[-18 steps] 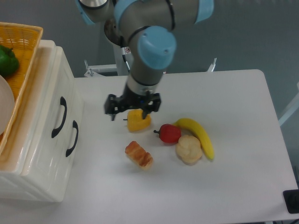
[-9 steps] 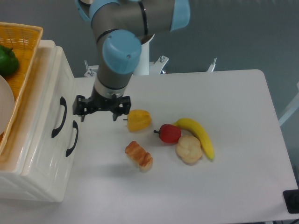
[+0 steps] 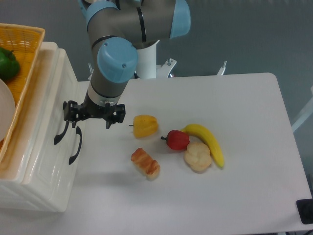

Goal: Slide open the top white drawer
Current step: 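Hook the gripper fingers around the upper drawer's black handle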

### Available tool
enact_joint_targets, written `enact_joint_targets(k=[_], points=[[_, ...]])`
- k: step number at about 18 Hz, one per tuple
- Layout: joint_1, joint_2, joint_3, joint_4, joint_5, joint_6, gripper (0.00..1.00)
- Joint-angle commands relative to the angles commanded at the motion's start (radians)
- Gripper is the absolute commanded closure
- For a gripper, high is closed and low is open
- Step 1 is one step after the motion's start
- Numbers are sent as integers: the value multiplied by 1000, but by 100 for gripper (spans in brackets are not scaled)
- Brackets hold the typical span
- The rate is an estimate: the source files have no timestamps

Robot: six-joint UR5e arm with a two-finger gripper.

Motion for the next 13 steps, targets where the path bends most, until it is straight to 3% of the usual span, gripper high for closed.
enact_joint_targets(k=[5,13], points=[[0,3,0,0,-25,121,0],[-5,2,-3,3,-23,130,0]])
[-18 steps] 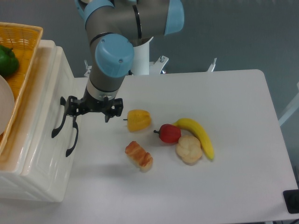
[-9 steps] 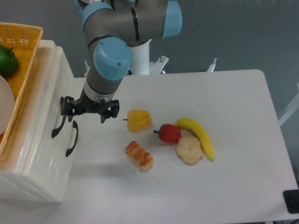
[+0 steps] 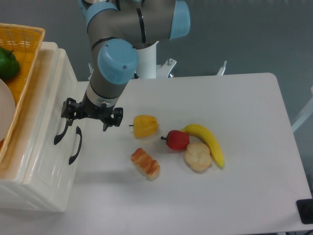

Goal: Slide open the top white drawer
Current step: 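Hook the gripper fingers around the upper drawer's black handle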

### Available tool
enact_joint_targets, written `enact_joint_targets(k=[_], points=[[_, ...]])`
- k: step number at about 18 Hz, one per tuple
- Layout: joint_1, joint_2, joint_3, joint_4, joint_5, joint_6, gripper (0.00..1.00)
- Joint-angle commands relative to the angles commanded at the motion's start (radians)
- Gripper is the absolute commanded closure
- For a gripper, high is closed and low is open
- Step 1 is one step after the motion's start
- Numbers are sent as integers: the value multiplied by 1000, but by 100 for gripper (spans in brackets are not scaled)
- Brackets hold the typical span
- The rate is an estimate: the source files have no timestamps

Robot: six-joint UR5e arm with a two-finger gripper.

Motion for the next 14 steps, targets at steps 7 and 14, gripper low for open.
enact_joint_targets(k=[7,14], points=[[-17,-6,5,3,-2,-2,0],[-23,-11,2,2,6,-2,0]])
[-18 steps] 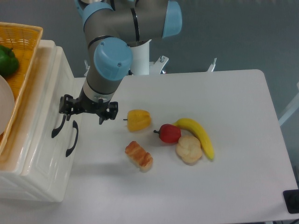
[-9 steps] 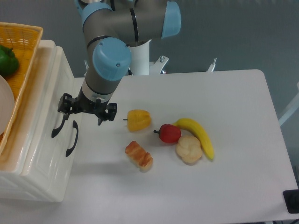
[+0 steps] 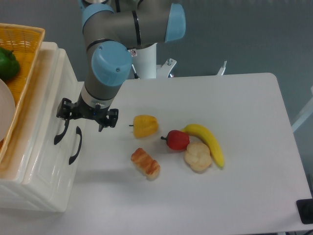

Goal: Slide open the top white drawer
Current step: 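Hook the gripper fingers around the upper drawer's black handle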

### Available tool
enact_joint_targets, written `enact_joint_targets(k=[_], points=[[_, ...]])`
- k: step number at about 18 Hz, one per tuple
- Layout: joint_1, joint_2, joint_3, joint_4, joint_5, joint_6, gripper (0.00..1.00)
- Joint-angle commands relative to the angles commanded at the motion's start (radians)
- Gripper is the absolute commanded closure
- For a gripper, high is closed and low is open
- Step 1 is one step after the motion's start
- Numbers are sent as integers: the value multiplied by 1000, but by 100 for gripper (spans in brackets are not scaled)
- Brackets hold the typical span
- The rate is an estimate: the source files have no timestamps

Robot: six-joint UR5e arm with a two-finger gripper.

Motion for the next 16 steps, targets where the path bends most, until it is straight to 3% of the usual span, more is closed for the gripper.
enact_joint_targets(k=[16], points=[[-17,-17,-9,0,3,0,0]])
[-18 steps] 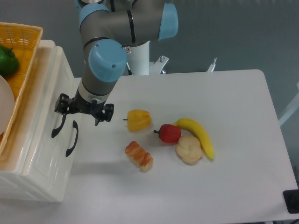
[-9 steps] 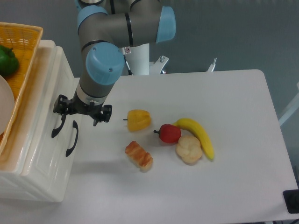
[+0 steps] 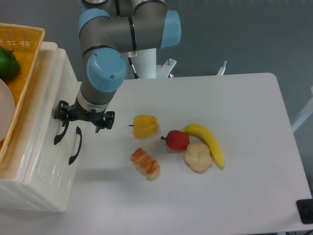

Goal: Slide open the top white drawer
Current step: 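Hook the gripper fingers around the upper drawer's black handle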

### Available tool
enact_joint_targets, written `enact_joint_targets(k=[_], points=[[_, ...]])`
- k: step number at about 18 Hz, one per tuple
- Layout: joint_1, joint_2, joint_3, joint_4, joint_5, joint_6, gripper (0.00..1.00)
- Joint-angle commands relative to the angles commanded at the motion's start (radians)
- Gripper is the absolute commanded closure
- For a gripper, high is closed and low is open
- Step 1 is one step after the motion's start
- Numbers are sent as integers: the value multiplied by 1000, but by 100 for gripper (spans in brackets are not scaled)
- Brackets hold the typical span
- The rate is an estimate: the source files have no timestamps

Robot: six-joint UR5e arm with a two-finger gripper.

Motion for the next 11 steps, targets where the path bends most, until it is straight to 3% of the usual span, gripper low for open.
enact_joint_targets(k=[11], points=[[-6,-6,-9,-2,47,0,0]])
